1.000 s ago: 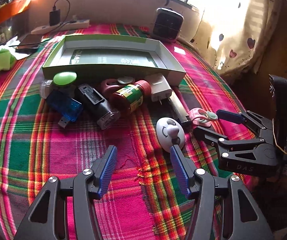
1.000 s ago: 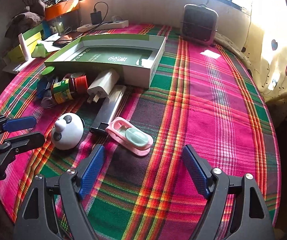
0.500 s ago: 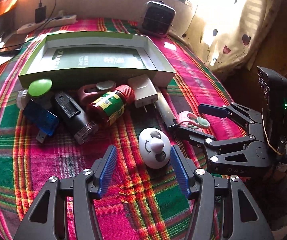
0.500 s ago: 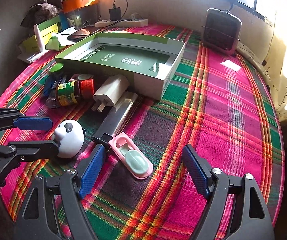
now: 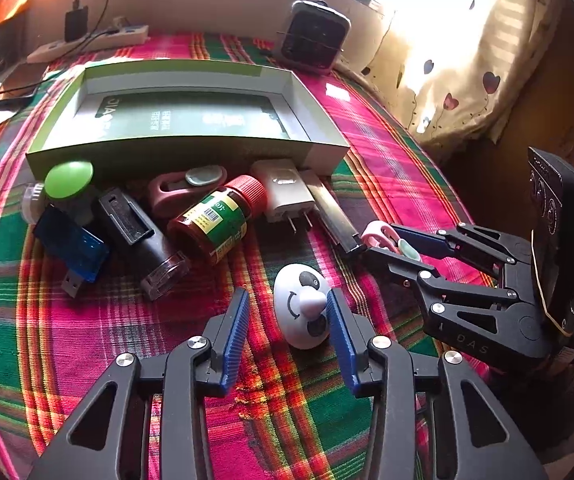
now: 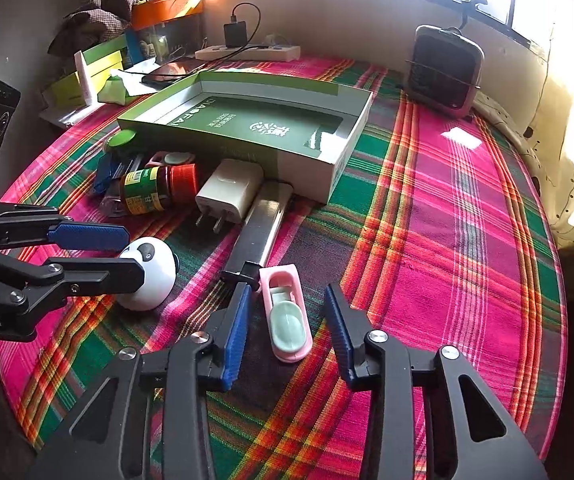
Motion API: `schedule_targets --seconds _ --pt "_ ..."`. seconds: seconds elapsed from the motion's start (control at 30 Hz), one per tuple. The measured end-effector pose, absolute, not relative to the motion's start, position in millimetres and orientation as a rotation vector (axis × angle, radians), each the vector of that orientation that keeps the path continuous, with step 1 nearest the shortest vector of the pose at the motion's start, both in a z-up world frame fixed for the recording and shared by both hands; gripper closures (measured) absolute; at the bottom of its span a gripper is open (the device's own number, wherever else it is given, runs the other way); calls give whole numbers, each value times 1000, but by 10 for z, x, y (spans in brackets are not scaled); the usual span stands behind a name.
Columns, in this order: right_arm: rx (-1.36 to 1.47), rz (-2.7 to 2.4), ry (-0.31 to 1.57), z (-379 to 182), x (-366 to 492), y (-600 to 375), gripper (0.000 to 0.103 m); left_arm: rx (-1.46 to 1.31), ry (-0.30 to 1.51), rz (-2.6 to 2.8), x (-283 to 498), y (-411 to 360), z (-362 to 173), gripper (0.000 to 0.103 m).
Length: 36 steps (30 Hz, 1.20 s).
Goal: Organize rigid objects
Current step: 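Grasp the white panda-face ball with the left tool while the right tool grasps the pink holder, then carry the panda ball and pink holder over the green box with both tools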
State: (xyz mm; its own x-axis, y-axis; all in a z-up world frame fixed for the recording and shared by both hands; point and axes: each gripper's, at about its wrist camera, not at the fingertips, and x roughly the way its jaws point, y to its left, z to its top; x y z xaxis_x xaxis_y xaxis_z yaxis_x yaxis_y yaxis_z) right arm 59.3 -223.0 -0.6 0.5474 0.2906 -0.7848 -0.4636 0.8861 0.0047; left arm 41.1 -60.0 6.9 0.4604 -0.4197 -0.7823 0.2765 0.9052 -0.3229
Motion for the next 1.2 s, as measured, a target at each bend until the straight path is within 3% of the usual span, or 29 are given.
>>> schedule_targets --seconds 0.27,1.2 --pt "-186 442 888 0 540 -2273 84 -173 999 -458 395 -606 71 78" --pt "-112 390 810 476 624 -2171 84 -181 872 -389 614 -117 638 78"
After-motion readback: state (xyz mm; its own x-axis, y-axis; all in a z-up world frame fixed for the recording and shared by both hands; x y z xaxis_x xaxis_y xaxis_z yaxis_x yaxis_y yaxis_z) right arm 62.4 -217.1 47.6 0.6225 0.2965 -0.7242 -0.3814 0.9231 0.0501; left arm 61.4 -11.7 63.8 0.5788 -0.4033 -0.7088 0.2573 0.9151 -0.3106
